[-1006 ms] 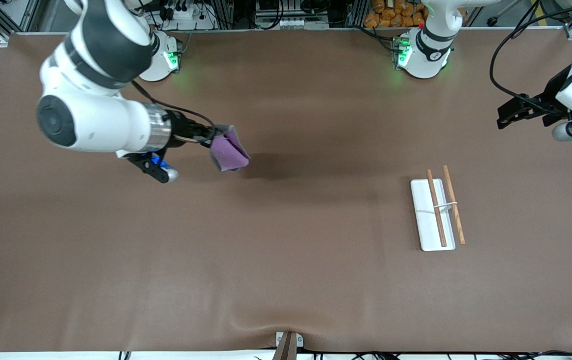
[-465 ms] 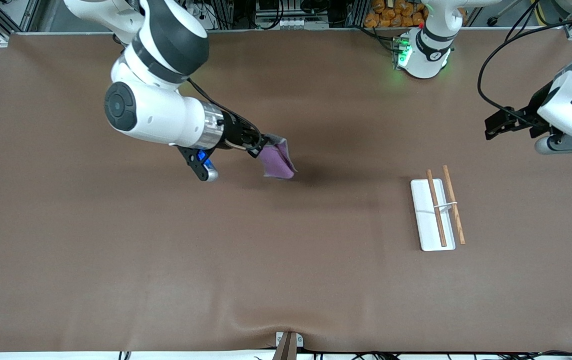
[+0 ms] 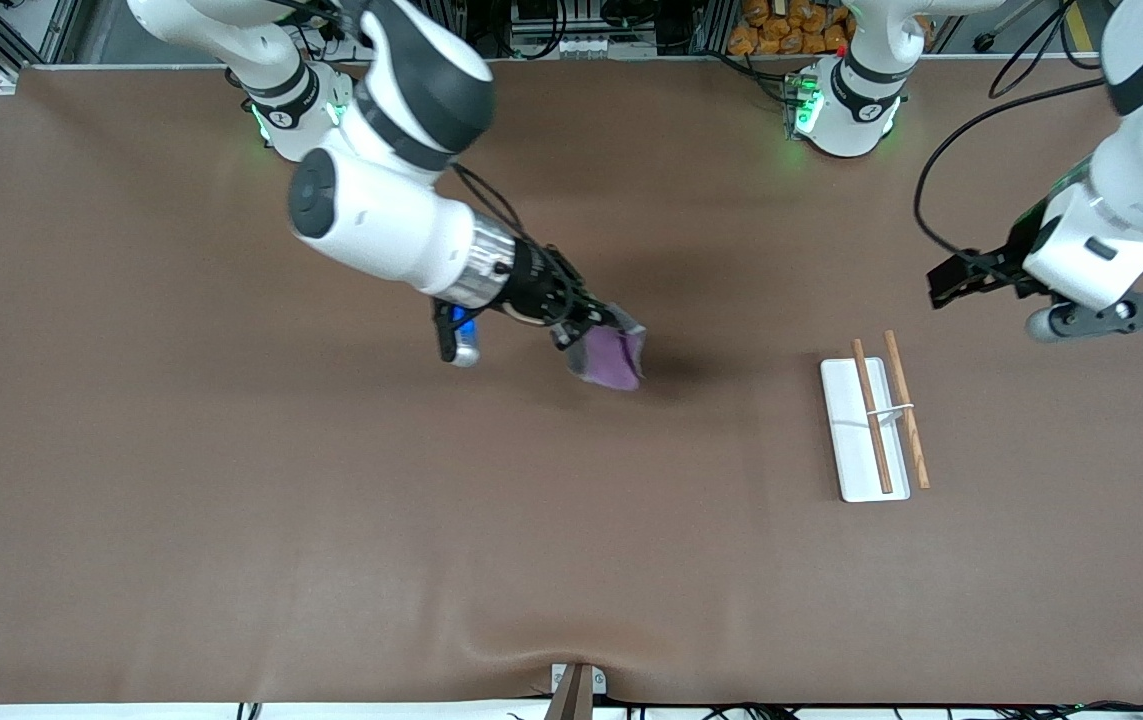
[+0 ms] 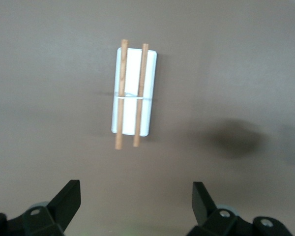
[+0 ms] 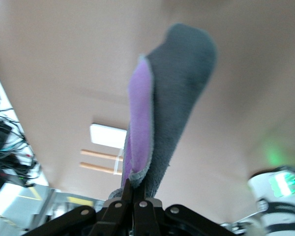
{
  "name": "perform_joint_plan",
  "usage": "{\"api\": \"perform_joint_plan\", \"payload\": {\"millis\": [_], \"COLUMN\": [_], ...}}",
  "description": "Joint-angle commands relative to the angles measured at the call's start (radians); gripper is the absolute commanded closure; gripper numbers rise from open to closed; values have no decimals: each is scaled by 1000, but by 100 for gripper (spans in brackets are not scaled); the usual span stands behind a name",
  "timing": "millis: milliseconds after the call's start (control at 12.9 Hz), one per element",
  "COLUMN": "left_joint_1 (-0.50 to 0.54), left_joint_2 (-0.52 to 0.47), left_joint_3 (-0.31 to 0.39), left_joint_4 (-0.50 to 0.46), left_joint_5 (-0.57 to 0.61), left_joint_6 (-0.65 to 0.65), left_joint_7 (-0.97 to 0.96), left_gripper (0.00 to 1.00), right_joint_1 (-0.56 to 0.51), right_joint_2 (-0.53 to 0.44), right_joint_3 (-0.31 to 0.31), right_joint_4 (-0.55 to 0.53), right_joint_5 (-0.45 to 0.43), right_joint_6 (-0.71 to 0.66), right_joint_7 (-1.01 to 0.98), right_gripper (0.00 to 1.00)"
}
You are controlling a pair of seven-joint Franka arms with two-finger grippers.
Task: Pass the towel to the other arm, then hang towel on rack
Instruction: 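Lift the towel with the right gripper and carry it toward the table middle, then hold the towel up with the right gripper while the left gripper reaches it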
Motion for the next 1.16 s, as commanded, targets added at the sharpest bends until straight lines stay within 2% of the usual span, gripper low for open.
{"api": "perform_joint_plan", "payload": {"millis": [0,155,387,697,929,1084], "left_joint_1": [-13,-13,-4,-26,-71,-92], "left_joint_2": [76,116,179,240,314,329], "left_joint_3": [0,0,2,-1,-1,0], "left_joint_4": [73,102,124,135,204,199], "left_joint_5": [-35,-47,-139,-185,-214,-221], "left_joint_6": [37,89,214,381,404,404], "left_joint_7": [-77,-91,-95,-95,-97,-106], "left_gripper": [0,0,0,0,0,0], "right_joint_1": [28,34,40,86,112,117], "right_joint_2": [78,97,121,180,195,198], "right_joint_3": [-12,-12,-12,-16,-19,-21], "right_joint_4": [96,106,125,188,188,187], "right_joint_5": [64,106,196,201,197,192], "right_joint_6": [92,161,247,319,370,372], "right_joint_7": [86,100,117,156,156,156], "right_gripper": [100,100,100,100,100,100]}}
